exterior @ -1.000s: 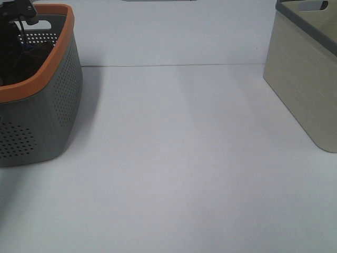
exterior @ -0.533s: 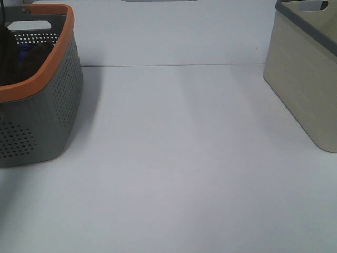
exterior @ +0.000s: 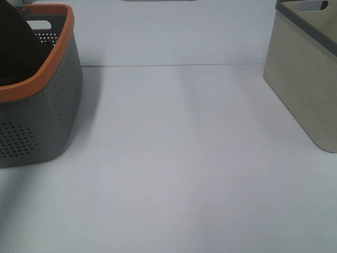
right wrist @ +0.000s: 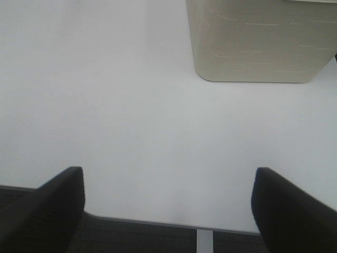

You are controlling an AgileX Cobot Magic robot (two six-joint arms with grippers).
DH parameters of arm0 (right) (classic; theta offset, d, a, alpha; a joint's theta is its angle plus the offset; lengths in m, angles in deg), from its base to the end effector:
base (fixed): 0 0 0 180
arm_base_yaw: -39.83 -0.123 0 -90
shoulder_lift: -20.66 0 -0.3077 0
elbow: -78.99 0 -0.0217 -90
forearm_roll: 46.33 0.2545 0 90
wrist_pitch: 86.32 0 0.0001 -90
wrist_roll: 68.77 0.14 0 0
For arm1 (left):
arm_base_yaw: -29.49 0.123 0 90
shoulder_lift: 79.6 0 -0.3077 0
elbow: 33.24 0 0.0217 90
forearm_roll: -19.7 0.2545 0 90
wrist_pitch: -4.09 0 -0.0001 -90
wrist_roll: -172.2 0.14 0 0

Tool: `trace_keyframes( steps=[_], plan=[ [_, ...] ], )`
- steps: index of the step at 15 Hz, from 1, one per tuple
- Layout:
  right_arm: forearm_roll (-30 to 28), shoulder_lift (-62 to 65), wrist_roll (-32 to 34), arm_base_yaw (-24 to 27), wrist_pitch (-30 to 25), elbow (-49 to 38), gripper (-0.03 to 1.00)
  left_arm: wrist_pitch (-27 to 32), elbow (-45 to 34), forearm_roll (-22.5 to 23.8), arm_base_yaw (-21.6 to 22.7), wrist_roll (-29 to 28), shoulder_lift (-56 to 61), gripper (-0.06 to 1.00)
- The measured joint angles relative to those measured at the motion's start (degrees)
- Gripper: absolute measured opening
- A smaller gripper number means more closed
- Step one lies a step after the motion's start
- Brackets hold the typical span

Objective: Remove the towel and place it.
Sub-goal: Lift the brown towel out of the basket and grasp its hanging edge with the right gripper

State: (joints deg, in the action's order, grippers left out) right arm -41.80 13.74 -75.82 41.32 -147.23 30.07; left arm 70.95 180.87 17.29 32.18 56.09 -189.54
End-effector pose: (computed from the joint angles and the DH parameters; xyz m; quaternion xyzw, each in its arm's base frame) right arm 0.0180 0.0092 0.2581 -0.0430 0.8497 0.0004 0.5254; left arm 0.4309 0.0148 0.3843 0.4808 0.8162 0.1580 0.2788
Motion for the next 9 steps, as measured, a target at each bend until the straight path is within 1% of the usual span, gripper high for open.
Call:
trace_keyframes(
  steps=[4,5,6,8,9],
  plan=[
    [0.0,0.0,0.0,0.0,0.0,0.0,0.76,-1.0,0.0,-1.0,0.0,1.1,5.3,0.0],
    [0.0,0.0,0.0,0.0,0.0,0.0,0.76,-2.1,0.0,-2.4,0.0,2.3,6.8,0.0],
    [0.0,0.0,0.0,0.0,0.0,0.0,0.76,-4.7,0.0,-6.4,0.0,6.3,10.1,0.0],
    [0.0,0.0,-1.0,0.0,0.0,0.0,0.76,-7.4,0.0,-12.6,0.0,12.3,12.8,0.0],
    [0.2,-0.1,-2.2,0.0,0.0,0.0,0.76,-8.4,0.0,-16.5,0.0,15.1,13.7,0.0]
  ],
)
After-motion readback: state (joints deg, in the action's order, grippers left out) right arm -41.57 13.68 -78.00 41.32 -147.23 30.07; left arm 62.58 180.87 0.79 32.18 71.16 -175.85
